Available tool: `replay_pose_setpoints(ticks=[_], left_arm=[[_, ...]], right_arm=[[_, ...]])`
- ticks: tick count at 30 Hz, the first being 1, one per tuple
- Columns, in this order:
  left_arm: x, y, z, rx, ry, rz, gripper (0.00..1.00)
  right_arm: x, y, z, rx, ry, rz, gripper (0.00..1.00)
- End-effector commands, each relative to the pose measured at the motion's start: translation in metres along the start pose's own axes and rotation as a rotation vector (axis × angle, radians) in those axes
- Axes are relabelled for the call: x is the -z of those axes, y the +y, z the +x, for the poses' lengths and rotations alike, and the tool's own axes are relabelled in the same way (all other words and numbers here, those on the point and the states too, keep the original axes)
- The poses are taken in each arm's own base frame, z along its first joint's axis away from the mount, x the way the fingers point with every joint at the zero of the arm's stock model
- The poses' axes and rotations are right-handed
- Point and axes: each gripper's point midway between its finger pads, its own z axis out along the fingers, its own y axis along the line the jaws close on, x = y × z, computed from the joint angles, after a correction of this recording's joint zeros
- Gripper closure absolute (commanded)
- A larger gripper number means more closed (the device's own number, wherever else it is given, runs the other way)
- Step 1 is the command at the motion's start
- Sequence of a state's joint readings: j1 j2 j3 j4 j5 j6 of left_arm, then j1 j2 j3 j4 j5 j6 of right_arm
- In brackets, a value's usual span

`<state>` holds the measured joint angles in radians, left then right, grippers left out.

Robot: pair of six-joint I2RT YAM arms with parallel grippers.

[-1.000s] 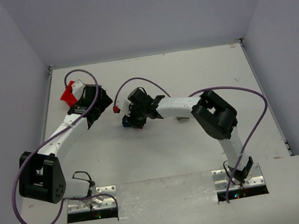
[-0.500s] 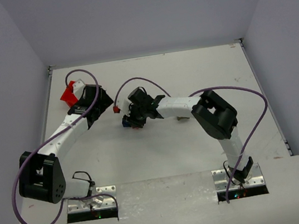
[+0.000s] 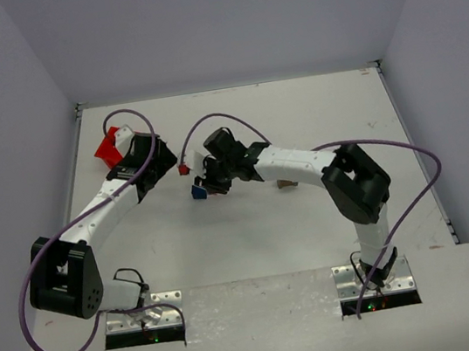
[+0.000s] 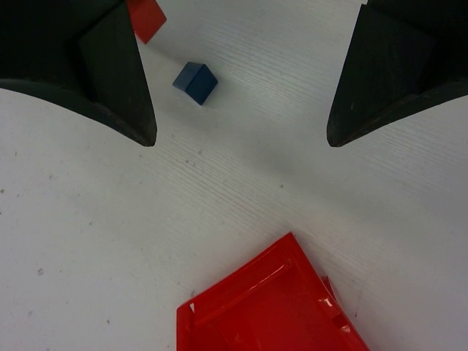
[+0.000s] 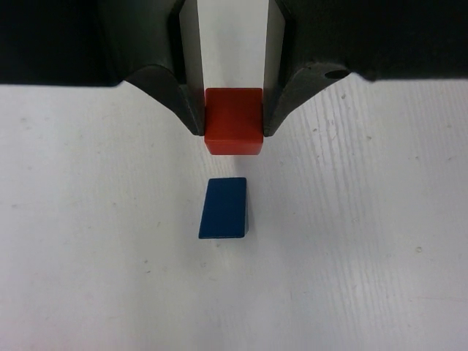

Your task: Build the wood block tower

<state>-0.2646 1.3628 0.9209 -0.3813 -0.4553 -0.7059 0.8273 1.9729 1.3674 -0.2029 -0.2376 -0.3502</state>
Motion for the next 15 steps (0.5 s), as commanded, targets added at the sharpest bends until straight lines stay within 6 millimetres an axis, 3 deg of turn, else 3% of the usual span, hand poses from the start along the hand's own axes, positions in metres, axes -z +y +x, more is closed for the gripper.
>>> replay_pose_setpoints(ticks=[1,4,8,10,15], left_arm=[[0.005,-0.005,-0.016,0.021,-0.054,0.031,0.00],[0.005,-0.004,-0.018,0.024,-0.067,0.023,0.00],[0.006,0.001,-0.023,0.029,-0.088,-0.001,0.00],[0.007,0.003,-0.026,0.030,-0.105,-0.009,0.00],[0.006,0.002,-0.031,0.010,-0.121,-0.015,0.00]], right_arm=[[0.060,-0.022,-0.048,0.174,-0.119,0.052,0.97],[0.091,-0.031,-0.060,0.248,-0.174,0.045,0.97],[0.140,-0.061,-0.064,0.268,-0.211,0.050,0.98],[0.167,-0.083,-0.051,0.295,-0.191,0.077,0.98],[0.212,-0.111,0.006,0.308,-0.037,0.141,0.99]])
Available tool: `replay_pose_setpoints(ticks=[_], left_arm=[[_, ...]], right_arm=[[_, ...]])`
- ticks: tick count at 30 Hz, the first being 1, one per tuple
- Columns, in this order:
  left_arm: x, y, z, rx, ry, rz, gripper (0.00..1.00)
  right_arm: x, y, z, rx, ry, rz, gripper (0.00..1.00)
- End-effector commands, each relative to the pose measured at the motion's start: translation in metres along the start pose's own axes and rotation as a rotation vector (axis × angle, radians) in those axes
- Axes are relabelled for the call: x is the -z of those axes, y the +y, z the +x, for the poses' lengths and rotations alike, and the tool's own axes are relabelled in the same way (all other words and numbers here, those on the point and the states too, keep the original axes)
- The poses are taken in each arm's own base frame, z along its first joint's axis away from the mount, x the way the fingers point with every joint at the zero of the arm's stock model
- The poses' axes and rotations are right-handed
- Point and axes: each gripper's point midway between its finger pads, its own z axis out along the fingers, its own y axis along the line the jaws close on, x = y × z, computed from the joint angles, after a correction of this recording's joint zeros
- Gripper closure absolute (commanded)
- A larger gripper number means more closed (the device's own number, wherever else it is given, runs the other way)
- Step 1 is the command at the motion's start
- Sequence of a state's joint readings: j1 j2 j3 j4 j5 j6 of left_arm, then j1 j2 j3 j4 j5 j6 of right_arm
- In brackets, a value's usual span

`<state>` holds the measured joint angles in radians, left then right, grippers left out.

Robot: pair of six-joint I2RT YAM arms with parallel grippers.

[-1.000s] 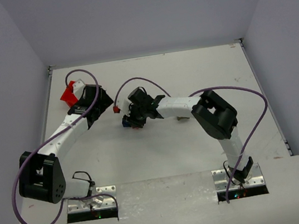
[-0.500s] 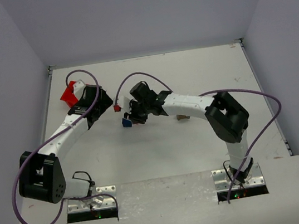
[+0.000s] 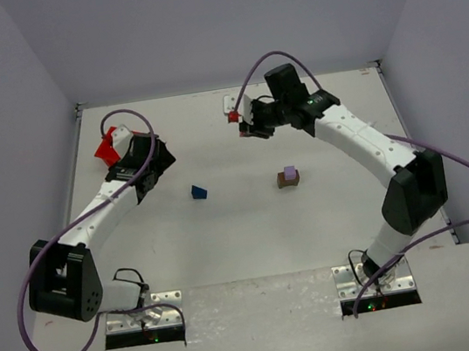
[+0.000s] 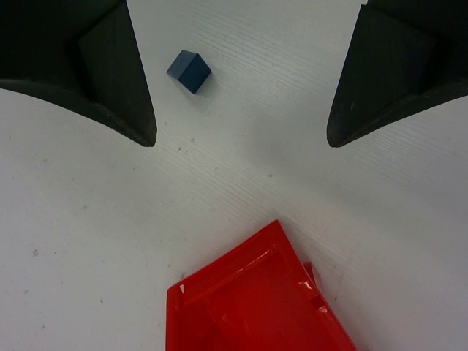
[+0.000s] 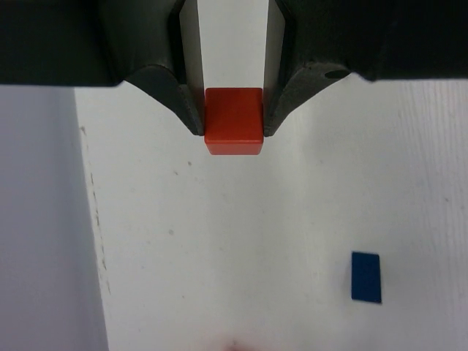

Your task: Build the wood block tower

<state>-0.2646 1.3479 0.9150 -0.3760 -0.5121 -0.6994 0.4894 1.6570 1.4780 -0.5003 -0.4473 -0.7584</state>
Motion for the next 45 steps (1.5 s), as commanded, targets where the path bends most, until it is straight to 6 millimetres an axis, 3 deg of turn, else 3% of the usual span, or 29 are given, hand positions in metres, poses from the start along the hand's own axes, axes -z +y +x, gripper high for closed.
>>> replay_pose_setpoints(ticks=[1,3,7,12,18,25,33,45], left_arm=[[0.004,-0.008,-0.024,0.004,-0.069,0.030,0.00],[0.003,-0.017,-0.022,-0.023,-0.050,0.064,0.00],[0.003,-0.036,-0.021,-0.058,-0.013,0.134,0.00],[-0.005,-0.057,-0.011,-0.095,0.048,0.192,0.00],[-0.009,-0.082,-0.003,-0.149,0.097,0.253,0.00],[-0.010,-0.085,-0.001,-0.160,0.088,0.246,0.00],[-0.011,-0.085,0.005,-0.161,0.099,0.251,0.00],[-0.013,-0.087,0.008,-0.174,0.106,0.264,0.00]], right_arm=[[0.048,0.001,0.035,0.055,0.123,-0.029,1.00],[0.067,0.003,0.048,0.054,0.137,-0.023,1.00],[0.081,0.020,0.070,0.058,0.149,-0.051,1.00],[0.082,0.036,0.090,0.005,0.145,-0.088,1.00],[0.077,0.052,0.095,-0.072,0.127,-0.125,1.00],[0.074,0.072,0.094,-0.062,0.085,-0.183,1.00],[0.064,0.069,0.103,-0.071,0.090,-0.179,0.97],[0.049,0.082,0.113,-0.125,0.133,-0.240,0.95]])
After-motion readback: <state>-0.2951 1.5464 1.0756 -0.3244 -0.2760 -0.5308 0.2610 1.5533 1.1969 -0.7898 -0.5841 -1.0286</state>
